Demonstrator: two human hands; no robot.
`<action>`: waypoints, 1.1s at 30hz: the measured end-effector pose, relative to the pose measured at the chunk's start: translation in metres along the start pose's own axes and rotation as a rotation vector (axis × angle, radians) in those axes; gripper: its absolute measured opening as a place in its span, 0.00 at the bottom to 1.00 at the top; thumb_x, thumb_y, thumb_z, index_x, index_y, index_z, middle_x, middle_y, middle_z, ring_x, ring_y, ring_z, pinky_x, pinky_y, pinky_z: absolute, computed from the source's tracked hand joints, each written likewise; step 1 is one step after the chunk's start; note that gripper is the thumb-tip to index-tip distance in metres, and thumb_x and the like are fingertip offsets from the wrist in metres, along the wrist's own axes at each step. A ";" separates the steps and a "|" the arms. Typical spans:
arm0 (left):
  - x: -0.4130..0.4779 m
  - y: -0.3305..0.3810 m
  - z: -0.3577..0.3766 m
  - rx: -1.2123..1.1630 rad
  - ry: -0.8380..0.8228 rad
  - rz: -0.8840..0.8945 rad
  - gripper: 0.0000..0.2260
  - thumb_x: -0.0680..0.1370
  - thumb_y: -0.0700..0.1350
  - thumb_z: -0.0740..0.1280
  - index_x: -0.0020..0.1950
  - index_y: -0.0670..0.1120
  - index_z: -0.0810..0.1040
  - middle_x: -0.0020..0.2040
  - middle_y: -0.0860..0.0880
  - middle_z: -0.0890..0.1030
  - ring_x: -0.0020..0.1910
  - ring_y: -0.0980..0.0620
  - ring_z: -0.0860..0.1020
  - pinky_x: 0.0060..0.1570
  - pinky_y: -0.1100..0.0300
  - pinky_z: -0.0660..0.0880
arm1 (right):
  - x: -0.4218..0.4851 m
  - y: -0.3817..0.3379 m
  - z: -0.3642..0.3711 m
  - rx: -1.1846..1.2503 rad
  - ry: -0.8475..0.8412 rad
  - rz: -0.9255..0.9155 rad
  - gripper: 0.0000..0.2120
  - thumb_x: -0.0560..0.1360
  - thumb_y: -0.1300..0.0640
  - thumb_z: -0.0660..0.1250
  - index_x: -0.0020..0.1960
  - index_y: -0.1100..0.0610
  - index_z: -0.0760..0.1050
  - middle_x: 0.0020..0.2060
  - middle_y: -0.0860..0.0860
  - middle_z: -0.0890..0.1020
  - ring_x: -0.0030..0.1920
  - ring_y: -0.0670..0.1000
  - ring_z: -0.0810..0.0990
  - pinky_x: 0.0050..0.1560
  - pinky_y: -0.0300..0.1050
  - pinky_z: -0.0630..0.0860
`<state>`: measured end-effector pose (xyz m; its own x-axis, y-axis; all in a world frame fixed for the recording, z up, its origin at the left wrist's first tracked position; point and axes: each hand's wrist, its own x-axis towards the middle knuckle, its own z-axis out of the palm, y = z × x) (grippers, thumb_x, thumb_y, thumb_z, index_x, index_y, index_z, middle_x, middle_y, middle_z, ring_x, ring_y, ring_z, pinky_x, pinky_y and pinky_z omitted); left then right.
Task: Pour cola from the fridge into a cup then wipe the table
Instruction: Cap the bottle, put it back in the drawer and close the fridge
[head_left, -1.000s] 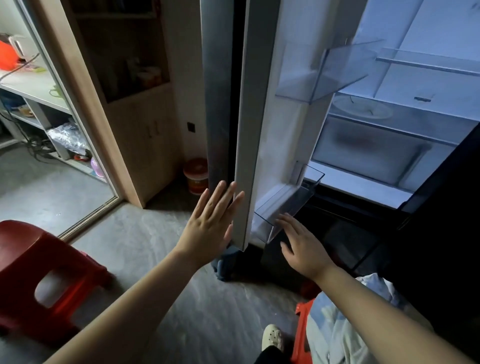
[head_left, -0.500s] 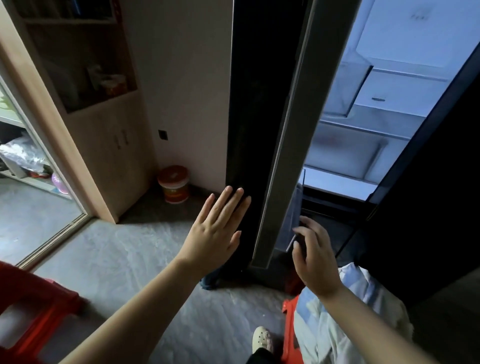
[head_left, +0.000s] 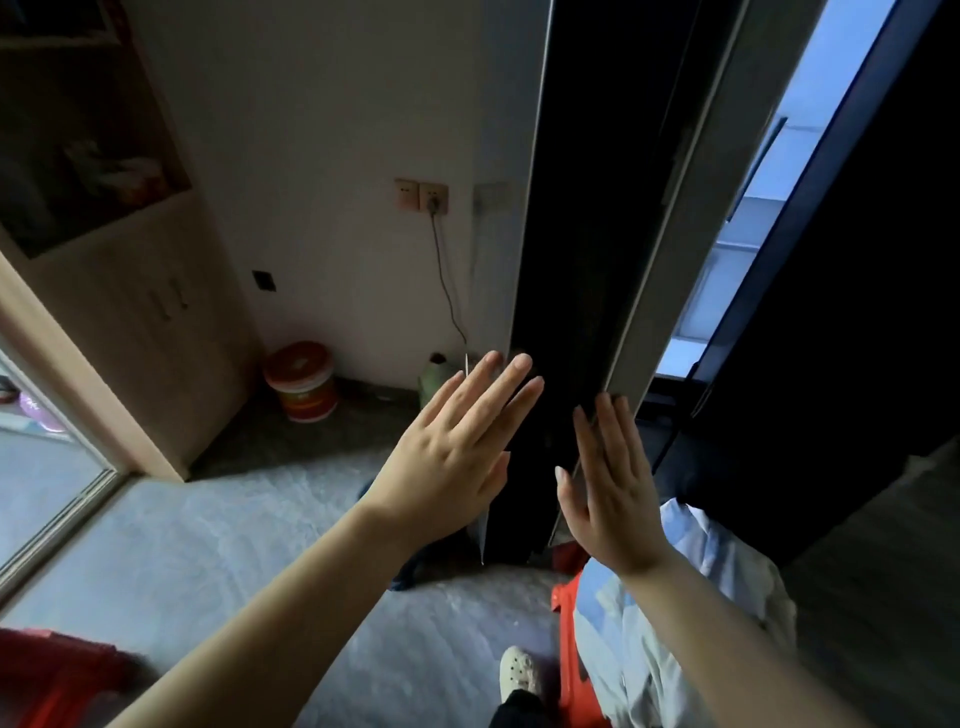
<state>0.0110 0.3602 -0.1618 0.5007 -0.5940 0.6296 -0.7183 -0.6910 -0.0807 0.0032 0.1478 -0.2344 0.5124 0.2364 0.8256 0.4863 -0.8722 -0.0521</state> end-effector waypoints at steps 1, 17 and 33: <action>0.005 0.002 0.002 -0.016 -0.006 0.020 0.34 0.74 0.42 0.67 0.78 0.46 0.55 0.78 0.48 0.53 0.77 0.45 0.56 0.71 0.46 0.62 | 0.000 0.005 -0.002 -0.001 0.012 0.025 0.33 0.76 0.56 0.63 0.77 0.57 0.51 0.77 0.54 0.52 0.76 0.59 0.54 0.74 0.54 0.58; 0.123 0.025 0.071 -0.018 0.041 0.184 0.35 0.73 0.48 0.67 0.77 0.47 0.57 0.77 0.46 0.55 0.75 0.43 0.59 0.73 0.46 0.58 | 0.018 0.078 -0.029 0.003 0.268 0.269 0.24 0.76 0.57 0.62 0.69 0.62 0.62 0.69 0.60 0.63 0.73 0.57 0.62 0.72 0.49 0.62; 0.250 -0.008 0.177 0.040 0.077 0.264 0.33 0.74 0.52 0.66 0.77 0.48 0.59 0.78 0.48 0.55 0.76 0.47 0.56 0.74 0.42 0.53 | 0.048 0.232 -0.005 -0.241 0.310 0.288 0.24 0.71 0.73 0.64 0.66 0.67 0.67 0.68 0.63 0.64 0.72 0.59 0.64 0.70 0.53 0.65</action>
<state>0.2270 0.1447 -0.1404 0.2594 -0.7239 0.6393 -0.7989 -0.5327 -0.2791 0.1366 -0.0452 -0.2043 0.3492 -0.1358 0.9272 0.1595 -0.9664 -0.2016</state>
